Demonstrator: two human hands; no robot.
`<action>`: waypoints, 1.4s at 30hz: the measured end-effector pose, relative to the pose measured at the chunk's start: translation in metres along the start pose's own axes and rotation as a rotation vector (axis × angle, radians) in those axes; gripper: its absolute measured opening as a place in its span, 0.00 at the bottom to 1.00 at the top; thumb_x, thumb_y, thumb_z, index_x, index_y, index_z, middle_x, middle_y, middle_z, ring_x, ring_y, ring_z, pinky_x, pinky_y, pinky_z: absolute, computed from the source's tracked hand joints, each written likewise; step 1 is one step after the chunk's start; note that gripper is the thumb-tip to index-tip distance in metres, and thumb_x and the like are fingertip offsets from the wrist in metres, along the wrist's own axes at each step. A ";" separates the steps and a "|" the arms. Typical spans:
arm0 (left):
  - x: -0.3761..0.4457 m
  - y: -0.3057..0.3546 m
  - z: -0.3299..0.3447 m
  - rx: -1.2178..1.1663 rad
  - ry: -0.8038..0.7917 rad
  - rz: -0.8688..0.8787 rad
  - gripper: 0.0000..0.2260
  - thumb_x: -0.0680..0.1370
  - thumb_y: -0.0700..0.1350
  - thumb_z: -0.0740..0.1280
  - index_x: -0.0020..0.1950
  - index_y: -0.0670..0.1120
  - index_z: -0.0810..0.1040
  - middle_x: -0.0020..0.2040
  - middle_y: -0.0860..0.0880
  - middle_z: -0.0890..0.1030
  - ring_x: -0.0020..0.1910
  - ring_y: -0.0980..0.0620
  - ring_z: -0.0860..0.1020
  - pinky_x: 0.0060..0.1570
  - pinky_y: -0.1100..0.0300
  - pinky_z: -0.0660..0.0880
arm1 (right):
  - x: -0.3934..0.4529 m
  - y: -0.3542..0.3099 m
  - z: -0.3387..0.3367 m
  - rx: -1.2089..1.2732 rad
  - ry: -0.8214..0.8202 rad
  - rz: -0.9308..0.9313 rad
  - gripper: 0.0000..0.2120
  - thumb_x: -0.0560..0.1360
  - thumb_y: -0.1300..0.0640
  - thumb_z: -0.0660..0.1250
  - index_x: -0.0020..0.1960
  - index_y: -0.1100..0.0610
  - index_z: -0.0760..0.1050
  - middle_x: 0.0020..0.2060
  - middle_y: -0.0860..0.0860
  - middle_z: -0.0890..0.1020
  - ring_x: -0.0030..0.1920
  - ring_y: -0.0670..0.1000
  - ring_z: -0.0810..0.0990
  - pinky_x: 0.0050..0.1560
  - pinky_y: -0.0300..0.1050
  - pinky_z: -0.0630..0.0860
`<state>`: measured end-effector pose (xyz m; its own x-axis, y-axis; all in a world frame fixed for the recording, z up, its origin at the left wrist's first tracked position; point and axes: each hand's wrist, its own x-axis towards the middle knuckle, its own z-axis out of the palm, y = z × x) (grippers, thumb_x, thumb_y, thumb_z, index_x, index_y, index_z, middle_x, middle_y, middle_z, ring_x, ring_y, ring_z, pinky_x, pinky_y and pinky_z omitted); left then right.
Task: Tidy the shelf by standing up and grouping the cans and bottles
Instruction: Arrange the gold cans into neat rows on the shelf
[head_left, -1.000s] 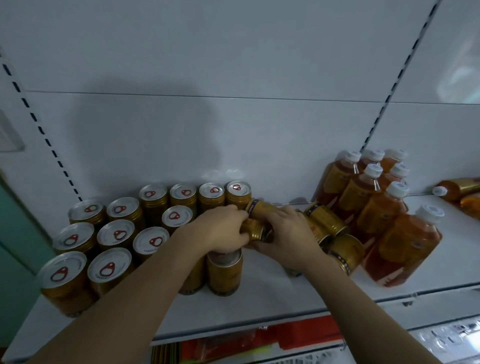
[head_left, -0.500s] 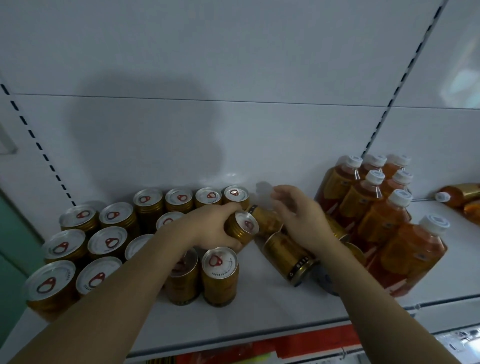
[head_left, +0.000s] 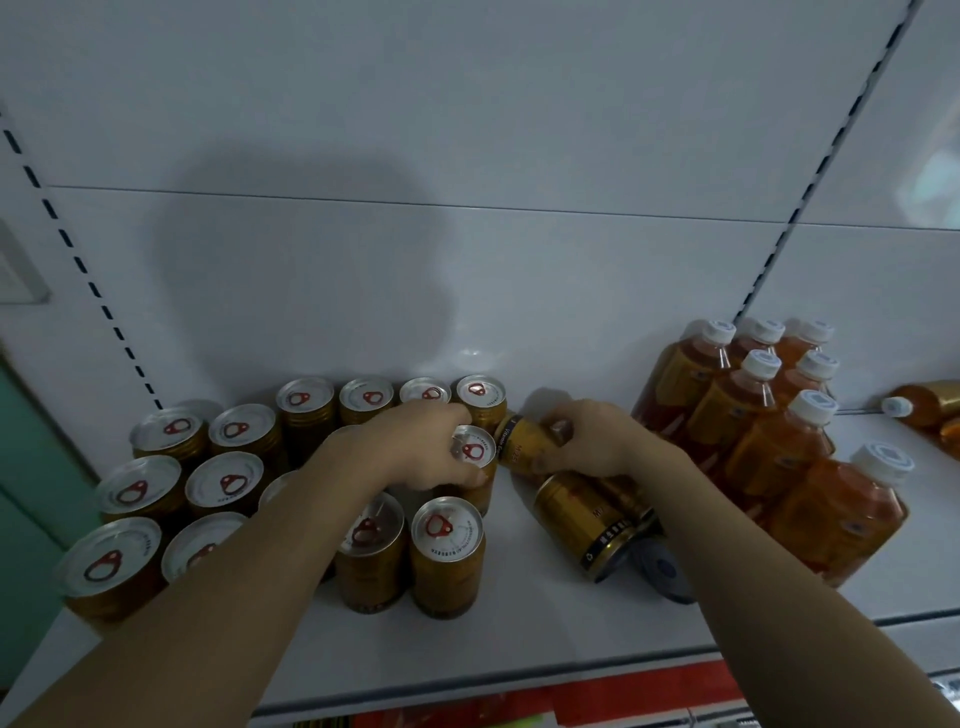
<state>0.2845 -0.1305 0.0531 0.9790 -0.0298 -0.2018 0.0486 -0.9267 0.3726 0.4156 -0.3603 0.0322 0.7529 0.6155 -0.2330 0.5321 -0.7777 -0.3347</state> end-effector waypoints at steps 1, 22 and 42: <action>-0.001 -0.001 0.003 -0.005 0.015 0.004 0.18 0.74 0.64 0.74 0.53 0.55 0.75 0.49 0.52 0.80 0.47 0.52 0.80 0.50 0.48 0.81 | 0.001 0.004 0.000 0.014 0.014 -0.014 0.22 0.73 0.38 0.77 0.61 0.34 0.69 0.53 0.43 0.78 0.52 0.48 0.79 0.56 0.47 0.77; -0.007 0.007 0.014 0.047 0.104 -0.007 0.19 0.78 0.60 0.72 0.60 0.49 0.74 0.53 0.52 0.73 0.49 0.51 0.76 0.48 0.52 0.77 | 0.018 0.029 -0.002 0.042 0.056 -0.071 0.32 0.71 0.37 0.79 0.70 0.40 0.70 0.58 0.45 0.79 0.57 0.50 0.80 0.56 0.46 0.79; -0.012 0.023 0.011 0.259 0.136 -0.061 0.14 0.79 0.60 0.68 0.56 0.52 0.73 0.52 0.52 0.76 0.47 0.52 0.77 0.48 0.51 0.79 | 0.015 -0.003 0.018 0.199 0.287 -0.167 0.48 0.71 0.44 0.82 0.83 0.40 0.58 0.74 0.47 0.77 0.72 0.53 0.75 0.70 0.51 0.75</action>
<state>0.2714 -0.1551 0.0545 0.9942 0.0630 -0.0866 0.0729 -0.9906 0.1161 0.4178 -0.3466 0.0131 0.7552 0.6485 0.0954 0.5920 -0.6124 -0.5240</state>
